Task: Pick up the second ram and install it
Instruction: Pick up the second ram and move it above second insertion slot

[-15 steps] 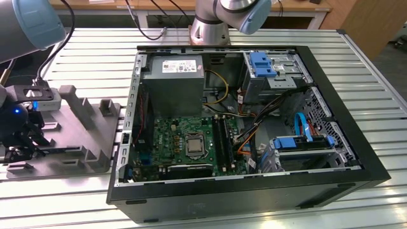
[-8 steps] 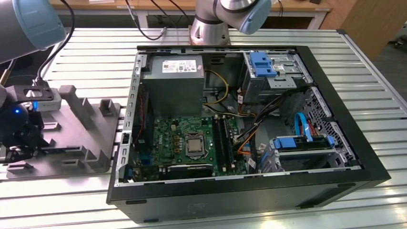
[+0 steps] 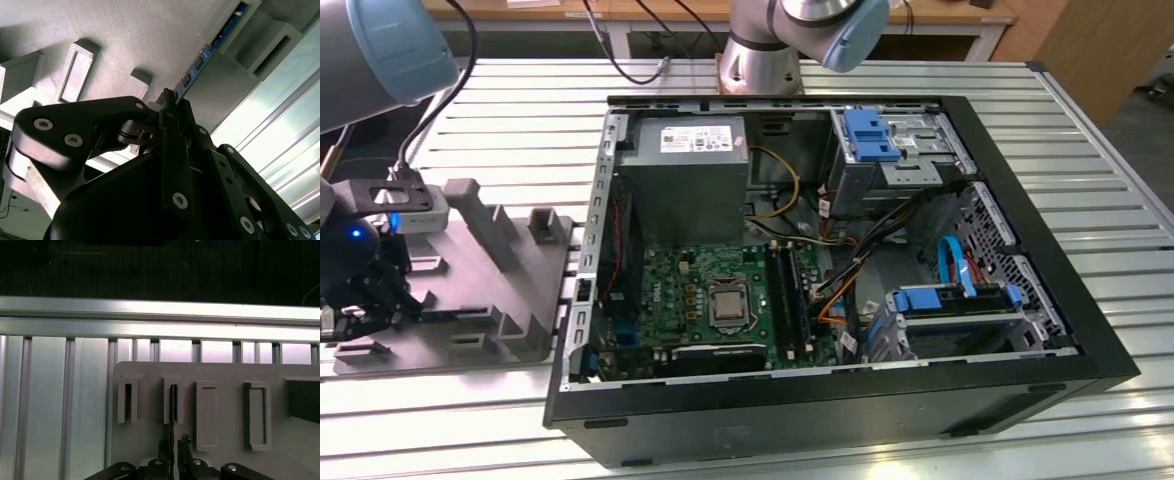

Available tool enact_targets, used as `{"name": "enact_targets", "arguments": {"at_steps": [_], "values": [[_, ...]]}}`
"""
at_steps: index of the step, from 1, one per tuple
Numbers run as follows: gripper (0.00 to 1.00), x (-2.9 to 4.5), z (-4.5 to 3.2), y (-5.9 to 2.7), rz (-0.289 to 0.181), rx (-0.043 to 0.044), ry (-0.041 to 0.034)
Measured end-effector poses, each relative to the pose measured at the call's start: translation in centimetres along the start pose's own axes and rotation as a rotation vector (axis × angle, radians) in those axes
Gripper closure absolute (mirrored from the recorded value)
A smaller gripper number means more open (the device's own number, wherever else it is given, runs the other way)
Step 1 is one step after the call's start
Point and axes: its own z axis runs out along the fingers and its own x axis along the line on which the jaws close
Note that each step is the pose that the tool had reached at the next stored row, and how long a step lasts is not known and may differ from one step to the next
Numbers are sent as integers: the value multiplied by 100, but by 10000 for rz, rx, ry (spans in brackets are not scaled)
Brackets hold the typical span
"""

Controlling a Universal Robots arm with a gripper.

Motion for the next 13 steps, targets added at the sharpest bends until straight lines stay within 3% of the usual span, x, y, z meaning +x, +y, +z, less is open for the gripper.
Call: {"name": "enact_targets", "arguments": {"at_steps": [5,8,13], "values": [[79,-1,-23,-8,-1,0,0],[79,0,-19,-63,0,0,0],[79,1,2,-70,0,-1,1]]}}
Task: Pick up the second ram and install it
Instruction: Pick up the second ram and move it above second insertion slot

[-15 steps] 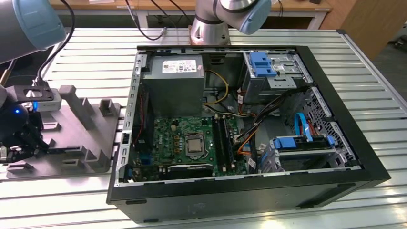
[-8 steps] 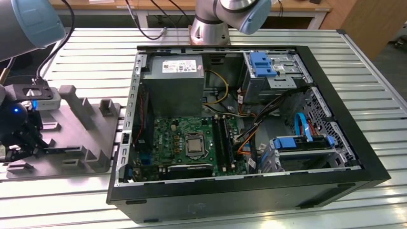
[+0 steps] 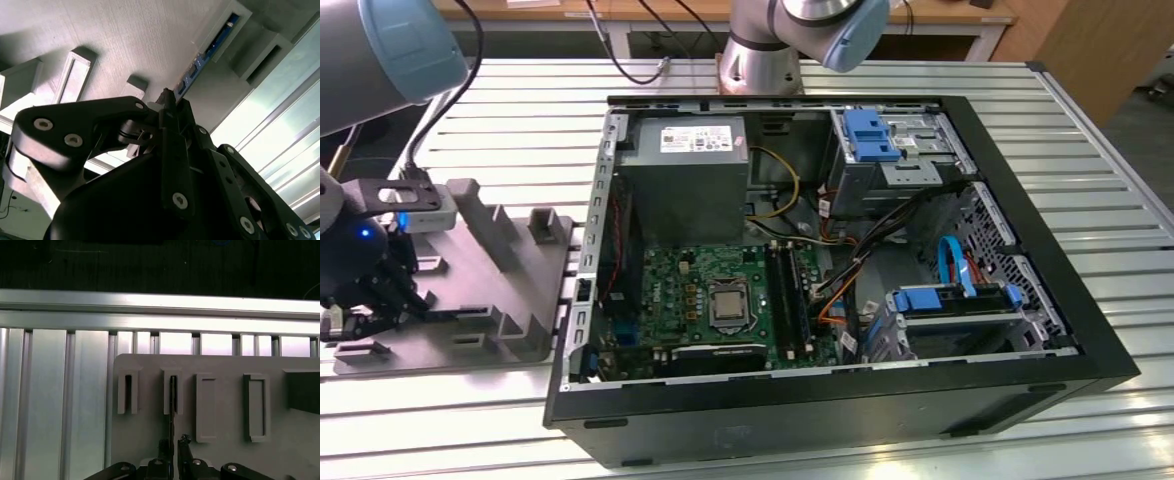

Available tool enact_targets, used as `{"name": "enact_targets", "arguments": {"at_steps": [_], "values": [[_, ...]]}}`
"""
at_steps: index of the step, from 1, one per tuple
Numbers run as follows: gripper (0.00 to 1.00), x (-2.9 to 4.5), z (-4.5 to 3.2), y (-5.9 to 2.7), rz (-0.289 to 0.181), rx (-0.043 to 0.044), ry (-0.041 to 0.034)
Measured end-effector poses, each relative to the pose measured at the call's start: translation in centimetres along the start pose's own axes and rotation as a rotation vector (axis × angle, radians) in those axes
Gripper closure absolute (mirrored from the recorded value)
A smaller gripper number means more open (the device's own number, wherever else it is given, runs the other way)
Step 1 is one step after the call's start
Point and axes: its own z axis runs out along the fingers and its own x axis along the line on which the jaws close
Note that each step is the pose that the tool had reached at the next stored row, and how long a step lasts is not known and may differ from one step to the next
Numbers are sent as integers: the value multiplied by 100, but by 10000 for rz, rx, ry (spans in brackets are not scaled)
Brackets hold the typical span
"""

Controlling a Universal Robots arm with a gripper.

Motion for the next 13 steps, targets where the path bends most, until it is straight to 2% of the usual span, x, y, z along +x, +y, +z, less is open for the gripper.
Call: {"name": "enact_targets", "arguments": {"at_steps": [13], "values": [[79,-1,-9,0,0,1,0]]}}
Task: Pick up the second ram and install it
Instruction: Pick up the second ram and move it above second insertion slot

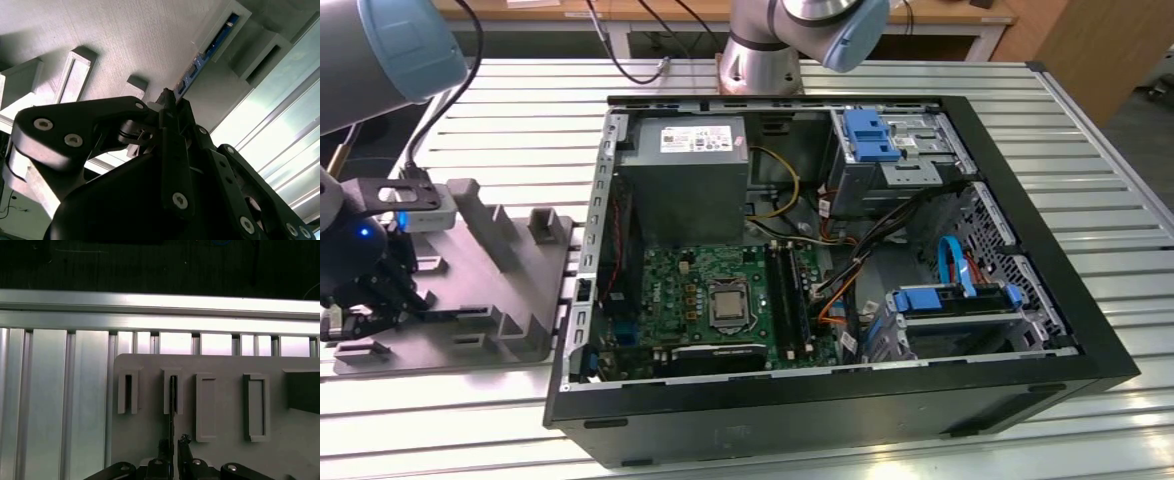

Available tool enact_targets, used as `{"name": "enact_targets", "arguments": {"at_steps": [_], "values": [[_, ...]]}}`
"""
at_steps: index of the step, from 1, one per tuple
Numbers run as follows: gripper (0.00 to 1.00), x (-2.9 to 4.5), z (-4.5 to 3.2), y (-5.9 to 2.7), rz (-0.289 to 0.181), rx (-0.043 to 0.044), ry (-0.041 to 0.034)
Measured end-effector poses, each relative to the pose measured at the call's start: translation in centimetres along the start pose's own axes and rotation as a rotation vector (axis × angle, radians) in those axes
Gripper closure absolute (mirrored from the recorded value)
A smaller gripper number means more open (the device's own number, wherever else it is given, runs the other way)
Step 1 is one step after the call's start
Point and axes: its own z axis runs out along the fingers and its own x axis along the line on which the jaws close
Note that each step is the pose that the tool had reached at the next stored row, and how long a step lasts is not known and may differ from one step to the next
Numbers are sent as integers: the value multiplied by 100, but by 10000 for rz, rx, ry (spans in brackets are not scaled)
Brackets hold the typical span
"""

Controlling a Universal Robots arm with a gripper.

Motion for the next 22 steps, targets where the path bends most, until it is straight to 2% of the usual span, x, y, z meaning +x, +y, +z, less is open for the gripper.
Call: {"name": "enact_targets", "arguments": {"at_steps": [5,6,11,22], "values": [[79,0,-5,0,0,0,0],[89,0,-5,0,0,1,0],[89,-1,-26,2,0,-4,3],[89,-2,-28,1,-2,0,-42]]}}
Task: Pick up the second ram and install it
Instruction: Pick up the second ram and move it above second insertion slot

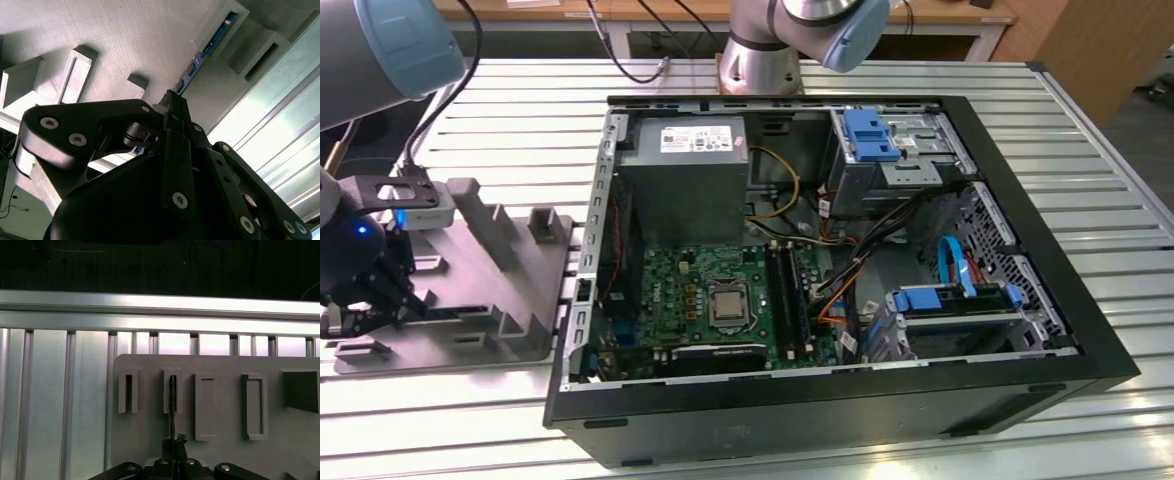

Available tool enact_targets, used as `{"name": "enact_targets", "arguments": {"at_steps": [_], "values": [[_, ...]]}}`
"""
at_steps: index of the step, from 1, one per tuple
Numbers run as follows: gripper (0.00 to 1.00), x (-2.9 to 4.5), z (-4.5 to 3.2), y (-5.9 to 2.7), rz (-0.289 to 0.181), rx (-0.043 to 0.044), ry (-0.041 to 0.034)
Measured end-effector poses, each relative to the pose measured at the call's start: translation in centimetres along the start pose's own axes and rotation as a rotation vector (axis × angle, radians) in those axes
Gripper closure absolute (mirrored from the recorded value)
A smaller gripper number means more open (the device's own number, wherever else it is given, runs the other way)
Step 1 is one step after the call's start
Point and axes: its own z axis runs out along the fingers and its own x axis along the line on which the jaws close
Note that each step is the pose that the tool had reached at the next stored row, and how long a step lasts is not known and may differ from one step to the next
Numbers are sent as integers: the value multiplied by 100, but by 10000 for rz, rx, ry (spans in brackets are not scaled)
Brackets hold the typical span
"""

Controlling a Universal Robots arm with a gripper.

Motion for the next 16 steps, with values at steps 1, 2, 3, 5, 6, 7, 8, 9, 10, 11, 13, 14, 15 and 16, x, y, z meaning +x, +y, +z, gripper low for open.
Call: {"name": "enact_targets", "arguments": {"at_steps": [1,2,3,5,6,7,8,9,10,11,13,14,15,16], "values": [[89,0,0,0,0,0,-4],[89,0,0,0,-1,0,-8],[89,0,-2,0,-1,1,-9],[89,-1,-26,1,-1,-1,-8],[89,-2,-46,2,0,-1,-7],[89,-4,-68,3,-1,0,-8],[89,-5,-97,4,0,0,-8],[89,-7,-131,5,0,1,-9],[89,-10,-170,7,-1,0,-9],[89,-12,-211,9,0,-1,-8],[89,-17,-299,12,-1,0,-9],[89,-20,-344,14,0,-1,-8],[89,-22,-391,16,0,0,-9],[89,-25,-437,18,-1,1,-9]]}}
